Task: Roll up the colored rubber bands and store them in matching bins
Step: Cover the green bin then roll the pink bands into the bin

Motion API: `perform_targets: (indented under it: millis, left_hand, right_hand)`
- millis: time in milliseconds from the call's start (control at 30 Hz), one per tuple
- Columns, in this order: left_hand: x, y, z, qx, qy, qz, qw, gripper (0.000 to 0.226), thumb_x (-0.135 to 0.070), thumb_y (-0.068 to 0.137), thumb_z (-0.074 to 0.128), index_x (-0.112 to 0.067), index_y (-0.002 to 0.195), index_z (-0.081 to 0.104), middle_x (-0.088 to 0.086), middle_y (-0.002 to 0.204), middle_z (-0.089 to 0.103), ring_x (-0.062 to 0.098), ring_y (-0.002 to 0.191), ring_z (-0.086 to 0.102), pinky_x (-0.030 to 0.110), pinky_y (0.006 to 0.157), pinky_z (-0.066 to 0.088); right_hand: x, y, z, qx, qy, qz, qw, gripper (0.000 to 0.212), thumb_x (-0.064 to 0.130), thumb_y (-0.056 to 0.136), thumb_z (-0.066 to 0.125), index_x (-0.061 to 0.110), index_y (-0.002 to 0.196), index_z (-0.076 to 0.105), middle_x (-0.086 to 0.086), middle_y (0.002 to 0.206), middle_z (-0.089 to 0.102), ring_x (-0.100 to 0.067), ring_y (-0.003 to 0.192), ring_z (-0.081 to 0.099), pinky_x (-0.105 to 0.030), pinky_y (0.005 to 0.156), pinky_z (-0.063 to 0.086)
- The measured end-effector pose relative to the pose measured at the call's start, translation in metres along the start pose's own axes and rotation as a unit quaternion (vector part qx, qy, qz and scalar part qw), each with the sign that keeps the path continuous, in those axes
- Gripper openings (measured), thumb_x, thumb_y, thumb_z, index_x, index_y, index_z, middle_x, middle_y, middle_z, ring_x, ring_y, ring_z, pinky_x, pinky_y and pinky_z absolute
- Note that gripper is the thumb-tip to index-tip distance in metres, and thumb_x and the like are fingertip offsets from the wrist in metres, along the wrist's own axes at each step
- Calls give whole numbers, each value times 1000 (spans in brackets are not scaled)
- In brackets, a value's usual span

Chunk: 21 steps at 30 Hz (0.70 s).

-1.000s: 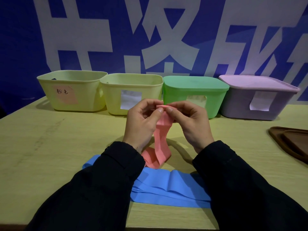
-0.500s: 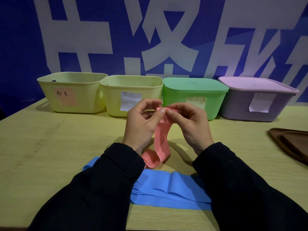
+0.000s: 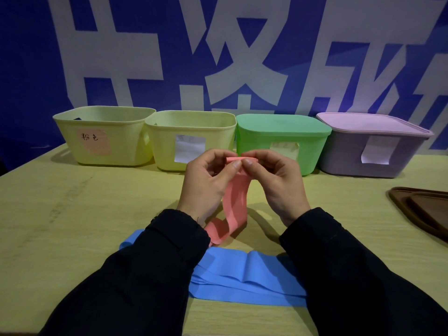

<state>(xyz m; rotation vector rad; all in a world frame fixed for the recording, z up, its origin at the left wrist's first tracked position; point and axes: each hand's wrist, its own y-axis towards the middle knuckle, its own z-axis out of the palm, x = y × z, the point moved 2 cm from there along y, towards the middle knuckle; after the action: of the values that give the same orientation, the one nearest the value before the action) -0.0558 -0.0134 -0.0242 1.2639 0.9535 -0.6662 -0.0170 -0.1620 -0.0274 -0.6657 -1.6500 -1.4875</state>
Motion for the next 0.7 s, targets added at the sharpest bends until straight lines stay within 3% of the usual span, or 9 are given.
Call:
perform_targets:
  millis: [367, 467, 567, 700]
  left_hand:
    - [0, 0, 2, -2, 2, 15, 1000, 19, -3, 92, 70, -19, 102, 69, -3, 96, 75, 8, 93, 71, 22, 82, 57]
    - [2, -1, 1, -43, 56, 37, 997, 20, -9, 90, 73, -21, 104, 66, -6, 100, 71, 8, 96, 68, 21, 83, 56]
    - [-1, -1, -4, -74, 124, 99, 985, 9, -16, 93, 69, -20, 88, 62, -8, 80, 64, 10, 75, 61, 21, 68, 51]
    - [-2, -6, 3, -15, 106, 119, 987, 18, -31, 97, 62, -20, 82, 66, -12, 67, 62, 10, 63, 58, 27, 60, 49]
  right_hand:
    - [2, -1, 2, -3, 0, 8, 1000, 8, 7, 92, 69, 6, 98, 74, -4, 84, 75, -11, 78, 69, -24, 69, 54]
    - [2, 0, -2, -38, -35, -19, 998, 8, 11, 91, 71, 11, 98, 75, -3, 87, 76, -13, 82, 70, -25, 72, 55]
    - [5, 2, -9, -87, -58, -46, 993, 9, 12, 91, 72, 13, 100, 75, -1, 88, 74, -16, 83, 70, -26, 69, 56]
    - [11, -2, -5, -108, -119, -121, 980, 10, 14, 90, 74, 16, 100, 75, 7, 87, 74, -16, 83, 71, -31, 70, 58]
